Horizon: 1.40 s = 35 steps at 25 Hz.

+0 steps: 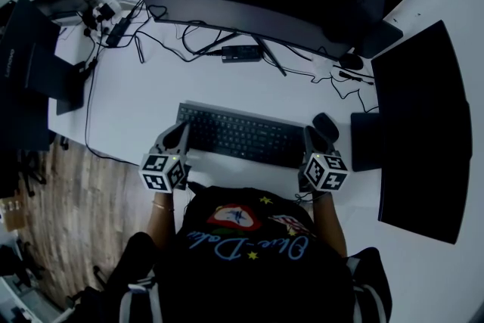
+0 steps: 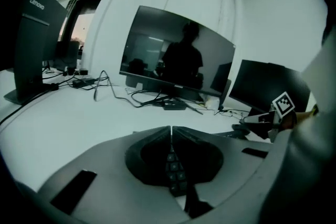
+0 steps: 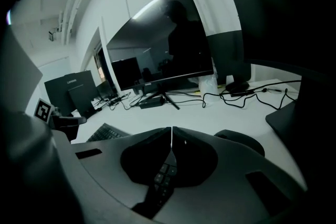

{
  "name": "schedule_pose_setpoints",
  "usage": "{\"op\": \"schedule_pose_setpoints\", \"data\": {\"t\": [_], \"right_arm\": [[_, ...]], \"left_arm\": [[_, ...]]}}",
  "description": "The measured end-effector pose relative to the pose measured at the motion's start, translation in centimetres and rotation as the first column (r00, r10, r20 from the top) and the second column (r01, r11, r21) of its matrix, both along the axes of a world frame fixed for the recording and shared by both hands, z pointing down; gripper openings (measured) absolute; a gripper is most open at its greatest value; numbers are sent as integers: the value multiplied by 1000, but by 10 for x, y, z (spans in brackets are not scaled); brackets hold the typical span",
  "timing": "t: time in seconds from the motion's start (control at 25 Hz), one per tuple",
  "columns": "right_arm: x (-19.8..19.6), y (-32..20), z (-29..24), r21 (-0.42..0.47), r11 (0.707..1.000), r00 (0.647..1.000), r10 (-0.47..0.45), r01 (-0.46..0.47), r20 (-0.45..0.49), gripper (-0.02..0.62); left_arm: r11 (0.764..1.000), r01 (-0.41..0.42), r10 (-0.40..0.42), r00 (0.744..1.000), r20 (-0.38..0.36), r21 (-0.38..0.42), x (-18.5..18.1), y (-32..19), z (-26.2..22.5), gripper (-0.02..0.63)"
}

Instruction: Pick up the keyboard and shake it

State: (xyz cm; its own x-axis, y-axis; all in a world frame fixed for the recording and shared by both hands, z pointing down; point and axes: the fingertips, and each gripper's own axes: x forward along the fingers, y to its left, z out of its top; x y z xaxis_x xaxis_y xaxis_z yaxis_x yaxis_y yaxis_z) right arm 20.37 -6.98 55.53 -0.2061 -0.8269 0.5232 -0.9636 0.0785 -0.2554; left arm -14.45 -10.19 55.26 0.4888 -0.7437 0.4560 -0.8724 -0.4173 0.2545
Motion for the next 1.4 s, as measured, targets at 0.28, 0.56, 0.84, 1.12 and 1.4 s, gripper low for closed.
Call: {"op": "schedule_pose_setpoints", "data": {"t": [0.28,0.56,0.84,1.12,1.4], "right_arm": [[-26,-4,-47,141,988,998,-65,63,8,0],[-49,3,-76,206,973,991,-121,106,60,0],[-56,1,-87,234,963,989,-146,132,41,0],[-63,0,-90,245,959,986,-156,139,53,0],[-63,-2,-91,249,959,986,-157,139,56,0]], "left_arm": [[985,-132,137,990,-44,113,63,5,-49,6],[962,-178,201,975,-95,206,82,11,-81,6],[969,-190,203,977,-65,159,86,16,-94,6],[962,-182,198,978,-65,201,81,12,-95,6],[962,-194,205,978,-41,194,82,13,-91,6]]}}
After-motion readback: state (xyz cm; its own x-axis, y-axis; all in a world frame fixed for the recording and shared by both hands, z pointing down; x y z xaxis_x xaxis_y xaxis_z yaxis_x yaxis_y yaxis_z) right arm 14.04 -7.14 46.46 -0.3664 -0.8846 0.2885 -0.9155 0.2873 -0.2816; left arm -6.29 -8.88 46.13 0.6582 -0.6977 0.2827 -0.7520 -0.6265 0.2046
